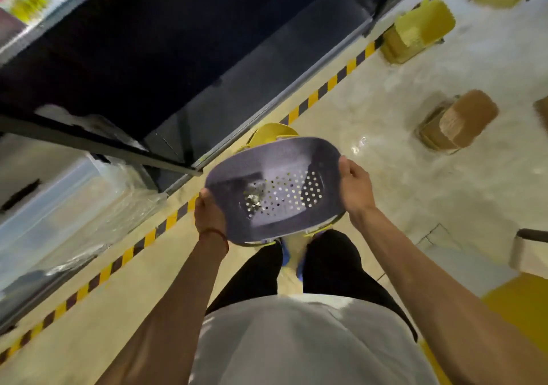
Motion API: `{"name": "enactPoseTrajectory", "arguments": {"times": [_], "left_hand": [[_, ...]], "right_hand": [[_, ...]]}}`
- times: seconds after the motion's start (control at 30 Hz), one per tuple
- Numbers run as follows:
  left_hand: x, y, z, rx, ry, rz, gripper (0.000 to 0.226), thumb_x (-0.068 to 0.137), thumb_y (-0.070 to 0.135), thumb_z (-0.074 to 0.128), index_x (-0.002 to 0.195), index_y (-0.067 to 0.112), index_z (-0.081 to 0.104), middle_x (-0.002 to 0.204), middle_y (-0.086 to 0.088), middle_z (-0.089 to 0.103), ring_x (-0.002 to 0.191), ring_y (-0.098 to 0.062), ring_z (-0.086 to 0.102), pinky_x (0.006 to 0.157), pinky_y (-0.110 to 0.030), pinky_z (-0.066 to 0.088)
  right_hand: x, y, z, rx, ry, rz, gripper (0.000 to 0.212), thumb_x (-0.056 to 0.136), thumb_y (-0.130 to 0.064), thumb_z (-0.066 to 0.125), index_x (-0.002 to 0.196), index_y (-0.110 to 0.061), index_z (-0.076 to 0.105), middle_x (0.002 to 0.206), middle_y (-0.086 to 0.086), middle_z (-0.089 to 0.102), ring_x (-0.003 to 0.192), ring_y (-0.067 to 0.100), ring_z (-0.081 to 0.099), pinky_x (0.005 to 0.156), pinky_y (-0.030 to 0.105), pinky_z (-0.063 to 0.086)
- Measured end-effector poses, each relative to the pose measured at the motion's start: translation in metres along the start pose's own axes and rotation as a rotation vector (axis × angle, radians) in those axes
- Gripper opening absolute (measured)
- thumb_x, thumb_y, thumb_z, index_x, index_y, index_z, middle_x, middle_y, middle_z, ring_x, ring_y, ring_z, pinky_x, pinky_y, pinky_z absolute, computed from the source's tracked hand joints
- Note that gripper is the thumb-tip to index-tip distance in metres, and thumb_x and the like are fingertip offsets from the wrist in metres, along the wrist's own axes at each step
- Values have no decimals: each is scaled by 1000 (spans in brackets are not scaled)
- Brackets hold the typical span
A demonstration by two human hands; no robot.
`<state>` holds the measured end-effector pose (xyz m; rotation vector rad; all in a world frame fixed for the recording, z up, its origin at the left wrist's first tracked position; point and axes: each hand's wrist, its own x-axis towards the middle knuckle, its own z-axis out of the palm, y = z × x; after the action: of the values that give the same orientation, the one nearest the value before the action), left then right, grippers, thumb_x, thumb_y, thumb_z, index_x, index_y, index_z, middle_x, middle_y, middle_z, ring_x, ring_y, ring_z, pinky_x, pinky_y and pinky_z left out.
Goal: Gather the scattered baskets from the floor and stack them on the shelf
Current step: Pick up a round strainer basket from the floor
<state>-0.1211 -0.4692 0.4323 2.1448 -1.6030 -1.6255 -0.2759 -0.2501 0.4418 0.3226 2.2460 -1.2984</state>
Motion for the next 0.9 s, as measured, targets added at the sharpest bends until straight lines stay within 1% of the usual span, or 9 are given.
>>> {"name": "enactPoseTrajectory", "arguments": {"times": [0.1, 0.2, 0.33, 0.43, 0.5, 0.57, 0.67, 0.77, 0.9], "left_hand": [[5, -1, 14, -24, 59, -51, 54, 107, 38, 27, 141, 0, 46, 145, -21, 47, 134, -36, 44, 107, -37, 38], [5, -6, 34, -127, 152, -156, 54, 106, 42, 30, 139, 3, 48, 145, -19, 48, 133, -34, 45, 106, -36, 38], [4, -14, 63, -464, 224, -268, 31, 107, 34, 36, 115, 13, 57, 129, -14, 57, 120, -34, 53, 91, -32, 45], [0, -16, 86, -530, 325, -309, 40, 106, 34, 36, 130, 7, 53, 130, -15, 56, 122, -34, 52, 89, -28, 49], [0, -18, 101, -638, 341, -302, 34, 106, 32, 39, 121, 8, 57, 119, -11, 61, 108, -29, 57, 76, -25, 50], [5, -28, 112, -713, 364, -323, 29, 104, 35, 43, 110, 14, 62, 112, -8, 65, 103, -26, 60, 85, -32, 50], [15, -46, 124, -791, 402, -378, 29, 101, 40, 50, 100, 18, 68, 110, -8, 70, 105, -29, 63, 99, -43, 51], [30, -58, 138, -832, 437, -422, 27, 98, 42, 54, 90, 21, 69, 107, -7, 71, 101, -26, 63, 100, -43, 52], [55, -76, 153, -879, 461, -458, 24, 97, 42, 57, 84, 24, 67, 93, 2, 69, 97, -22, 63, 94, -35, 51]], "right_hand": [[42, -14, 9, -94, -115, -37, 43, 103, -48, 42, 96, -19, 72, 100, 6, 76, 96, 27, 69, 90, 48, 55], [84, -24, 21, -140, -219, -48, 39, 107, -41, 45, 100, -15, 73, 104, 8, 76, 96, 23, 67, 90, 41, 54], [133, -38, 34, -224, -396, -101, 30, 107, -38, 48, 91, -23, 69, 95, 1, 68, 90, 15, 57, 84, 32, 46], [165, -48, 46, -241, -513, -114, 32, 100, -45, 51, 79, -34, 71, 88, -5, 68, 91, 16, 60, 85, 34, 49], [181, -55, 55, -301, -566, -99, 29, 104, -42, 48, 86, -27, 66, 82, -6, 65, 82, 15, 60, 76, 29, 49], [197, -57, 65, -335, -611, -101, 25, 106, -37, 47, 92, -24, 63, 83, -4, 64, 78, 13, 59, 73, 27, 50], [218, -53, 81, -366, -714, -153, 30, 105, -31, 50, 81, -21, 66, 87, 1, 62, 85, 15, 55, 81, 36, 49], [234, -46, 96, -420, -769, -150, 28, 108, -30, 47, 91, -17, 66, 90, -1, 63, 84, 11, 56, 78, 29, 50], [256, -34, 120, -435, -782, -120, 22, 109, -21, 42, 99, -12, 60, 86, 1, 58, 68, -2, 56, 67, 16, 47]]}}
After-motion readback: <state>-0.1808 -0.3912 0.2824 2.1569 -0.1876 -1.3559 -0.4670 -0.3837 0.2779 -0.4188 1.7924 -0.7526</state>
